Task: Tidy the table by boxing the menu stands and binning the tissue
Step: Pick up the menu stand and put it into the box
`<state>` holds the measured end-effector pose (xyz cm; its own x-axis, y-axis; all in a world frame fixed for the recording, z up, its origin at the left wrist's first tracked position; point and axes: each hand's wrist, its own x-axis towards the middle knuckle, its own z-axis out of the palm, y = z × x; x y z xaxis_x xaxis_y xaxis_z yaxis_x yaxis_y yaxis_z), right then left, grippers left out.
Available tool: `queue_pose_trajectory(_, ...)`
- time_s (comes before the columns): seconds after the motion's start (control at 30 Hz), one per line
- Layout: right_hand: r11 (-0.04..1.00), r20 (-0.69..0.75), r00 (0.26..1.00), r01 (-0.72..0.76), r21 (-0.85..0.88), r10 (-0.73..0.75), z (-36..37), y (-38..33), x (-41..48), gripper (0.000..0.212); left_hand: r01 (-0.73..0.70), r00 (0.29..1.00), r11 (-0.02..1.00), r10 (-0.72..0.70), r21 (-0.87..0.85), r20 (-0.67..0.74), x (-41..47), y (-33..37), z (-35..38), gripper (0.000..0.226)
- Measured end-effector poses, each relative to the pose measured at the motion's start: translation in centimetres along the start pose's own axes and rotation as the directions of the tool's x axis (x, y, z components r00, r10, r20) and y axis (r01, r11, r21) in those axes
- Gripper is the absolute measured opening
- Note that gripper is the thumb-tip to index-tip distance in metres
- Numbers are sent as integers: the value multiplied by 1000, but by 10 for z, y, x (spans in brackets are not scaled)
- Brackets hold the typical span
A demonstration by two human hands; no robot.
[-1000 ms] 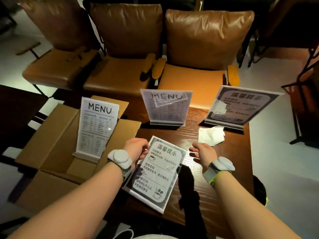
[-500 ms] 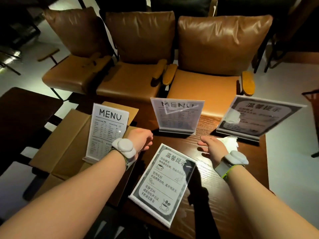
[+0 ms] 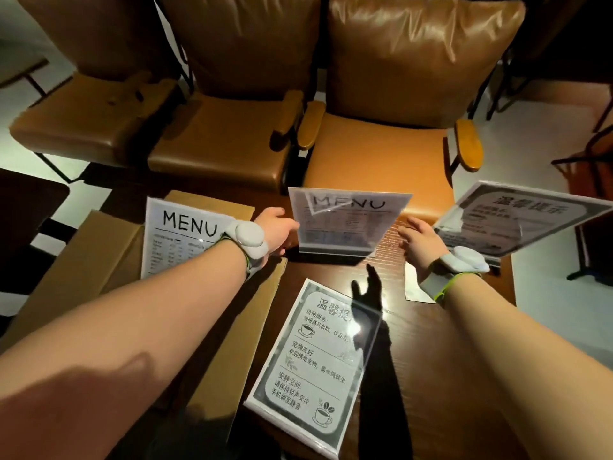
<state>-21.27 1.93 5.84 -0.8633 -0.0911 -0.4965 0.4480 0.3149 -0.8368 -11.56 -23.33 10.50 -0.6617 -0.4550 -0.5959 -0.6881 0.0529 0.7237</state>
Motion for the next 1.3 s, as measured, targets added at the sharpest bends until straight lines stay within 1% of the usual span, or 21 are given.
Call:
queue_pose_trajectory(0.07,999,-3,1000,5,-51,-5,3,0,11,60,-35,999,995,36,97,-9,14,4,2,62)
queue_pose_trajectory(0.13,984,16,999,36,-173,-34,8,0,16,61,-66,998,984,67,165,-1,26,5,6,61)
queue_pose_trajectory(0.2,954,28,997,78,-291,-73,13,2,19,58,-74,997,979,77,191,-10,36,5,10,52)
queue_pose_trajectory(0.3,930,36,989,148,-336,-144,20,3,19,51,-79,996,976,85,203,-24,47,4,14,36)
queue_pose_trajectory(0.37,928,7,983,176,-330,-184,23,5,17,47,-70,997,975,74,212,-10,53,4,13,26)
queue_pose_trajectory(0.43,928,4,978,201,-315,-210,24,6,15,45,-68,997,970,71,233,-3,57,4,10,11)
queue_pose_trajectory(0.5,918,16,974,220,-331,-228,24,6,13,44,-79,995,968,89,238,-35,61,3,9,15)
queue_pose_trajectory(0.6,917,-34,972,208,-340,-233,25,7,9,41,-80,996,966,86,247,-14,62,-2,7,13)
queue_pose_trajectory(0.7,923,-50,976,185,-337,-214,23,4,0,27,-106,994,945,105,310,19,57,-7,3,23)
queue_pose_trajectory(0.73,930,-66,977,171,-327,-203,22,3,-1,28,-116,993,940,114,322,25,56,-6,3,22)
queue_pose_trajectory(0.87,942,-117,972,160,-294,-202,21,-10,-20,41,-160,987,949,153,270,45,34,4,-4,25)
queue_pose_trajectory(0.97,932,-132,958,207,-296,-254,18,-27,-43,31,-225,974,936,219,270,54,10,17,-17,27)
queue_pose_trajectory(1.13,908,-142,924,306,-286,-356,10,-49,-79,37,-357,931,876,364,325,43,-28,35,-33,16)
queue_pose_trajectory(1.23,911,-183,903,348,-219,-389,11,-61,-106,40,-394,915,854,401,339,53,-48,41,-41,18)
queue_pose_trajectory(1.3,911,-181,898,372,-177,-401,8,-67,-125,41,-426,899,833,433,354,63,-62,44,-46,19)
